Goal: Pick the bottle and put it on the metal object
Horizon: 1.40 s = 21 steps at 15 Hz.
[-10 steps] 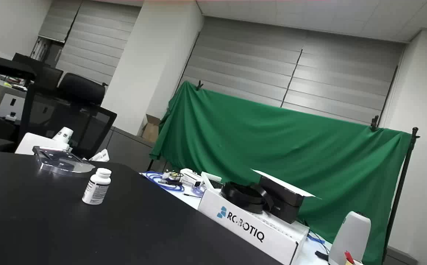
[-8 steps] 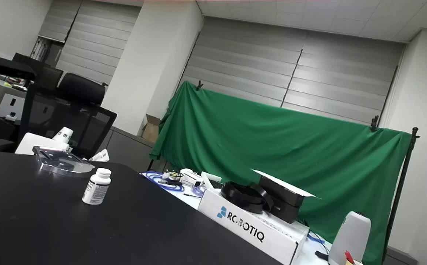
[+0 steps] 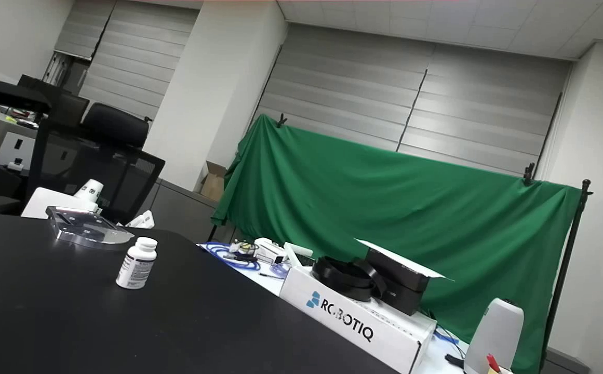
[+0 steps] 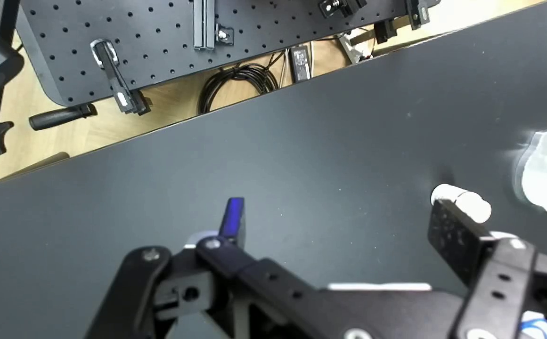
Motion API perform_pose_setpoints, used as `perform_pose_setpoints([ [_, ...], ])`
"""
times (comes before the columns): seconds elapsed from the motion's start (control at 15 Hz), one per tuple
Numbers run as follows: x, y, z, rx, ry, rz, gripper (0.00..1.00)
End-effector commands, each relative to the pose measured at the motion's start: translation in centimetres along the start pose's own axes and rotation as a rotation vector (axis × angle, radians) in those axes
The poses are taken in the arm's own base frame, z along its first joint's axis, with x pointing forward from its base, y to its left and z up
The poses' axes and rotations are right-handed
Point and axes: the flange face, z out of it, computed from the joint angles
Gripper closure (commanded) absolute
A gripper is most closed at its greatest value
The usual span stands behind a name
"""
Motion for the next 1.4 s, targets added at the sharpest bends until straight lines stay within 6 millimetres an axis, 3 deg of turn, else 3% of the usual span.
perform_pose_setpoints([
  [0.0,0.8,-0.6,0.3,-0.005,0.016,0.001,0.00],
  [0.13,2.9,-2.5,1.1,-0.022,0.079,0.015,0.00],
  [0.33,6.9,-7.0,3.3,-0.031,0.157,0.022,0.00],
  [0.6,12.3,-15.0,7.7,-0.061,0.201,0.033,0.00],
  [0.8,15.2,-21.5,11.4,-0.107,0.215,0.006,0.00],
  [1.07,17.2,-29.6,15.5,-0.144,0.213,-0.030,0.00],
  [1.33,17.1,-35.1,18.3,-0.154,0.158,-0.054,0.00],
])
